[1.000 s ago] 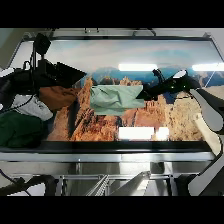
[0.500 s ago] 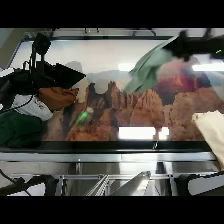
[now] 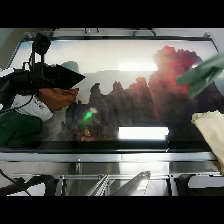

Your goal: Fold the shirts.

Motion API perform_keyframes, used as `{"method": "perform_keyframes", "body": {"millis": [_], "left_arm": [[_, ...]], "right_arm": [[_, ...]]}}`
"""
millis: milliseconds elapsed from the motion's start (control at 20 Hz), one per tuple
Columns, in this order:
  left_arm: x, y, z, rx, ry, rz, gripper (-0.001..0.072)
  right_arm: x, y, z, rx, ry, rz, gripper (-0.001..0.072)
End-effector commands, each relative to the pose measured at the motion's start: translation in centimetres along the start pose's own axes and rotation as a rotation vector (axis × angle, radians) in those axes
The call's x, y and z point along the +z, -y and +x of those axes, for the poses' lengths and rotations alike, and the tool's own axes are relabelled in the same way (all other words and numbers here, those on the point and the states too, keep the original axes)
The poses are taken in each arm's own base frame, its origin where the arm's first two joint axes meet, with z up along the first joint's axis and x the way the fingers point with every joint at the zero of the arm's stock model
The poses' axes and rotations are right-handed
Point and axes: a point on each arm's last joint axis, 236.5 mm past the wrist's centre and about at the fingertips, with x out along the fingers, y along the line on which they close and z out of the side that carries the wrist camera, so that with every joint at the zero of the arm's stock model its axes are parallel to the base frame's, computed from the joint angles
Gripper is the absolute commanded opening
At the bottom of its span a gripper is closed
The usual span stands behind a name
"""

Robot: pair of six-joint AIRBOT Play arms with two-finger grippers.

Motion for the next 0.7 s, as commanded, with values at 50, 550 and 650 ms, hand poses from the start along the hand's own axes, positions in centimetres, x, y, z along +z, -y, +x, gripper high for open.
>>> {"method": "perform_keyframes", "body": {"millis": [50,550,650], "left_arm": [[-0.2,0.1,0.0,-0.006,-0.008,0.010,0.0024],[-0.8,0.6,0.0,-0.026,-0.032,0.037,0.0024],[-0.8,0.6,0.0,-0.026,-0.032,0.036,0.0024]], "right_arm": [[-3.3,16.7,-8.0,-0.626,0.023,0.248,0.0027],[-14.9,28.4,-10.8,-0.882,-0.099,0.453,0.0028],[-17.2,30.2,-10.2,-0.938,-0.160,0.452,0.0030]]}}
